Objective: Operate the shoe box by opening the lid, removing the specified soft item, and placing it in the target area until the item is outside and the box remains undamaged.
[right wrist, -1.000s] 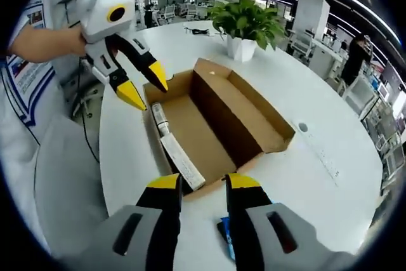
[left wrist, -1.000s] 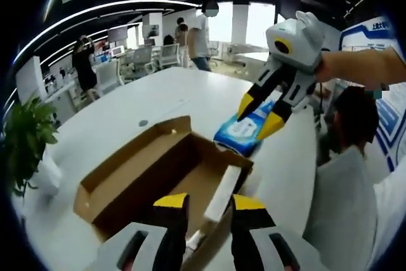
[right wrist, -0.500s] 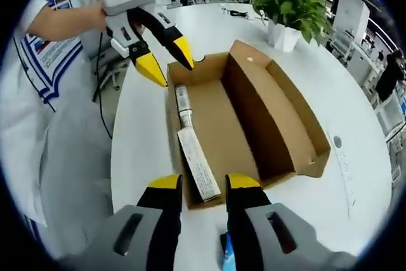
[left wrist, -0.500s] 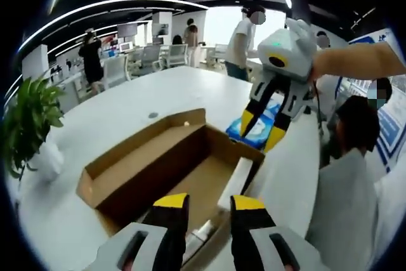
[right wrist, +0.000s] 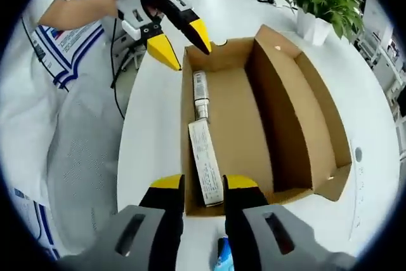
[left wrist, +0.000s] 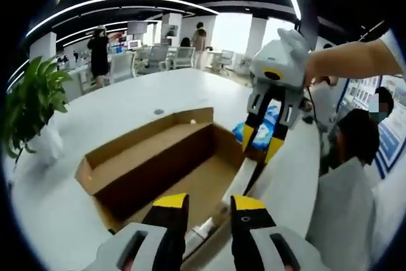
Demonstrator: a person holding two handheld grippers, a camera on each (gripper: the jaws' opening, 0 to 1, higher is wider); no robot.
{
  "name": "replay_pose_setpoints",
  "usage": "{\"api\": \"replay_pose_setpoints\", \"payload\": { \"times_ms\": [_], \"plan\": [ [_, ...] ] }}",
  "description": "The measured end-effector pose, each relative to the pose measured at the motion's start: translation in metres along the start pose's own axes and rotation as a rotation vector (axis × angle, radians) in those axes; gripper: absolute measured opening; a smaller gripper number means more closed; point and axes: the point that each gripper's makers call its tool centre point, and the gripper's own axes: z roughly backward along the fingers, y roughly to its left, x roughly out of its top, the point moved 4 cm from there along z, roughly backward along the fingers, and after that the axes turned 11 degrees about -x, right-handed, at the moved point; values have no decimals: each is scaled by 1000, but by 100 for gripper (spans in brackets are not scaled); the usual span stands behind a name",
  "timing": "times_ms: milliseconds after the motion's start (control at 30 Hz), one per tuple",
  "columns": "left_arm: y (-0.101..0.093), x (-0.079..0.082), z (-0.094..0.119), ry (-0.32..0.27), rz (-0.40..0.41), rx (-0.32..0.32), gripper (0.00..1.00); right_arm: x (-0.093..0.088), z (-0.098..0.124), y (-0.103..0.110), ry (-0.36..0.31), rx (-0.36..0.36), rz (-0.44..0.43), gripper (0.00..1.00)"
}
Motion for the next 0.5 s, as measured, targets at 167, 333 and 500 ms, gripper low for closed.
{"api": "replay_pose_setpoints", "payload": {
  "times_ms": [167,333,500],
  "plan": [
    [6,-4,3,-25,42,4,26,-7,-9,-2,62,-4,77,24],
    [7,-7,2,-29,51,7,26,-10,-13,-6,82,-2,90,24],
    [10,-9,2,-34,60,5,26,-15,-20,-6,113,14,113,24]
  ]
}}
